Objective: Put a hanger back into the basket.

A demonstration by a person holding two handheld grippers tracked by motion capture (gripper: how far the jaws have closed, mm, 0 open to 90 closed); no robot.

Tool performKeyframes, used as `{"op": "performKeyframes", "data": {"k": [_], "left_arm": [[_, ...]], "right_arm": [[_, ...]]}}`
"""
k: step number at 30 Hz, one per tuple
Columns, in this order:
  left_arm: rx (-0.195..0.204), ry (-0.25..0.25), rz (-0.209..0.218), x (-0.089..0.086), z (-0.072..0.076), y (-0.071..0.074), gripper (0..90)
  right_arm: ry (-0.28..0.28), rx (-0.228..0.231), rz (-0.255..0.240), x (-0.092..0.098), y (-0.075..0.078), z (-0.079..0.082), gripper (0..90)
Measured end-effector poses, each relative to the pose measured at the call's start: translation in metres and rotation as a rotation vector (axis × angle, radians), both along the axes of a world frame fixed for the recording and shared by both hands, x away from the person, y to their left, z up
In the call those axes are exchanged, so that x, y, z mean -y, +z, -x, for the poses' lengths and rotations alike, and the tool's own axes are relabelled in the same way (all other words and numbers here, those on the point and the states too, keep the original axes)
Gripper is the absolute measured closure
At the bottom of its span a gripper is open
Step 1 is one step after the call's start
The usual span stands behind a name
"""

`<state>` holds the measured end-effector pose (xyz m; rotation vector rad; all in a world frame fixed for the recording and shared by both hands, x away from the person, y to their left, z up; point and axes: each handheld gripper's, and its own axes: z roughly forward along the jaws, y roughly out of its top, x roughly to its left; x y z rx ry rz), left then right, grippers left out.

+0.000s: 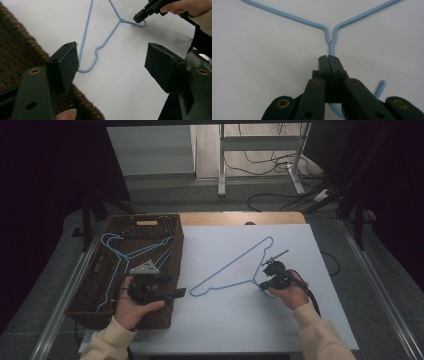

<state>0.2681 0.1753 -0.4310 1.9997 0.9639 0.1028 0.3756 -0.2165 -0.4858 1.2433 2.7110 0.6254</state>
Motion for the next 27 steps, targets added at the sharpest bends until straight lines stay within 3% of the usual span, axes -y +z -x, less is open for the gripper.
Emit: {"op": "performKeyframes", "data": {"k": [4,12,15,17,19,24,27], "left_arm": [[0.003,-0.02,-0.018,0.008,0.0,-0.001,27.5],[0.0,-0.018,-0.014,0.007,-0.001,-0.001,27.5],[0.0,-0.022,-0.016,0.008,0.0,-0.002,27.5],[-0.001,-0.024,-0.017,0.008,-0.001,-0.002,27.5],[-0.002,-0.023,-0.017,0.008,-0.001,-0.002,27.5],[-0.007,-0.025,-0.021,0.01,0.0,-0.004,27.5],[-0.006,-0.033,-0.03,0.013,0.0,-0.005,27.6]], "right_arm": [[0.0,0.0,0.052,-0.003,-0.005,0.002,89.5],[0.005,0.038,0.082,-0.012,-0.007,-0.004,75.8],[0.008,0.028,0.109,-0.018,-0.011,-0.008,75.0],[0.011,0.02,0.122,-0.02,-0.01,-0.01,79.1],[0.01,-0.001,0.119,-0.021,-0.01,-0.01,85.0],[-0.007,-0.021,0.104,-0.02,-0.009,-0.012,85.7],[-0.007,-0.062,0.066,-0.016,-0.009,-0.011,85.8]]}}
